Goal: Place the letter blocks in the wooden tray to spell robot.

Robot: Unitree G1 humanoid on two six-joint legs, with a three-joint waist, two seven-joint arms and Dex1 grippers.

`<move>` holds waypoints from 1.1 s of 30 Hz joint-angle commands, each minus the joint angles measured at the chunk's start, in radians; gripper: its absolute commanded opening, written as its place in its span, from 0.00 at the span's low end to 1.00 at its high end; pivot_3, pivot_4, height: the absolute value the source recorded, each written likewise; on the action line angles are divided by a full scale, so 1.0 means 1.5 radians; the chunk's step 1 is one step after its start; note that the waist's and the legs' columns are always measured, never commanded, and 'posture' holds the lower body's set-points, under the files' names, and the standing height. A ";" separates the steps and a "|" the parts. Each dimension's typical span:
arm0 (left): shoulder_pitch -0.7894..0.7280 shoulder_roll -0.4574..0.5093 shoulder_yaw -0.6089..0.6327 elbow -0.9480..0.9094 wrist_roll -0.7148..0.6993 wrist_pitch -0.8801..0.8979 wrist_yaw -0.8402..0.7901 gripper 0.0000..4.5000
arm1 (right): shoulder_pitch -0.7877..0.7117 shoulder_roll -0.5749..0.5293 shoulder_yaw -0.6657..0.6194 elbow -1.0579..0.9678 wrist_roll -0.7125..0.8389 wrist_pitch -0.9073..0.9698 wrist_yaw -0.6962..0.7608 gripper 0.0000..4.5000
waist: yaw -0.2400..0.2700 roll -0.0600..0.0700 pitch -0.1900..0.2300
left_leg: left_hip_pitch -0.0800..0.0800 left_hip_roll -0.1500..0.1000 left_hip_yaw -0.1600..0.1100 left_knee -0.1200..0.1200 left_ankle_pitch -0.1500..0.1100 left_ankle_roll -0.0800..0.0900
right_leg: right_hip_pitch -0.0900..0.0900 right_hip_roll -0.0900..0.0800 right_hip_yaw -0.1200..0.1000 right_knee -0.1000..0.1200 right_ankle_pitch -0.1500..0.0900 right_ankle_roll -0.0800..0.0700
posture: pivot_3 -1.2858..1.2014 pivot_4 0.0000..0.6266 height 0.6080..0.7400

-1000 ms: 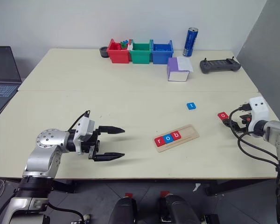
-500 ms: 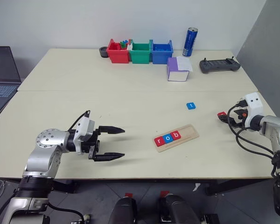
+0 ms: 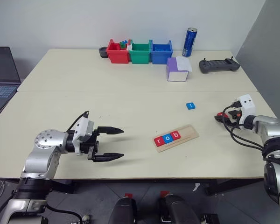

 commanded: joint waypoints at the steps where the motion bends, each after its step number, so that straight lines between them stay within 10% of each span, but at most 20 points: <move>1: 0.003 0.012 0.021 -0.022 -0.013 0.000 0.004 1.00 | 0.007 0.003 -0.003 0.006 -0.002 0.006 0.011 0.62 | 0.000 0.000 0.000 | 0.000 0.000 0.000 0.000 0.000 0.000 | 0.000 0.000 0.000 0.000 0.000 0.000 | 0.52 0.24 1.00; 5: 0.002 0.011 0.020 -0.023 -0.012 0.002 0.006 1.00 | 0.026 0.004 -0.015 -0.025 0.012 0.024 0.011 0.32 | 0.000 0.000 0.000 | 0.000 0.000 0.000 0.000 0.000 0.000 | 0.000 0.000 0.000 0.000 0.000 0.000 | 0.52 0.24 1.00; 10: -0.004 0.010 0.015 -0.018 -0.011 0.002 0.001 1.00 | 0.093 0.017 -0.043 -0.219 0.037 0.104 -0.041 0.32 | 0.000 0.000 0.000 | 0.000 0.000 0.000 0.000 0.000 0.000 | 0.000 0.000 0.000 0.000 0.000 0.000 | 0.52 0.24 1.00; 18: -0.022 -0.002 0.007 0.008 -0.005 -0.012 -0.007 1.00 | 0.378 0.107 -0.118 -0.892 0.117 0.485 -0.213 0.32 | 0.005 0.001 0.000 | -0.001 0.001 -0.001 -0.001 0.000 0.000 | -0.001 0.000 -0.001 0.001 0.000 0.000 | 0.52 0.24 1.00; 32: -0.081 -0.018 -0.021 0.037 0.005 -0.008 -0.023 1.00 | 0.427 0.143 -0.141 -0.965 0.134 0.563 -0.293 0.32 | 0.004 0.000 0.000 | -0.001 0.000 -0.001 -0.001 0.000 0.000 | -0.001 0.000 -0.001 -0.002 0.000 0.001 | 0.52 0.24 1.00; 33: -0.081 -0.019 -0.022 0.035 0.005 -0.007 -0.022 1.00 | 0.426 0.140 -0.141 -0.965 0.137 0.564 -0.292 0.49 | 0.004 0.000 0.000 | -0.001 0.000 -0.001 -0.001 0.000 0.000 | -0.001 0.000 -0.001 -0.002 0.000 0.001 | 0.52 0.24 1.00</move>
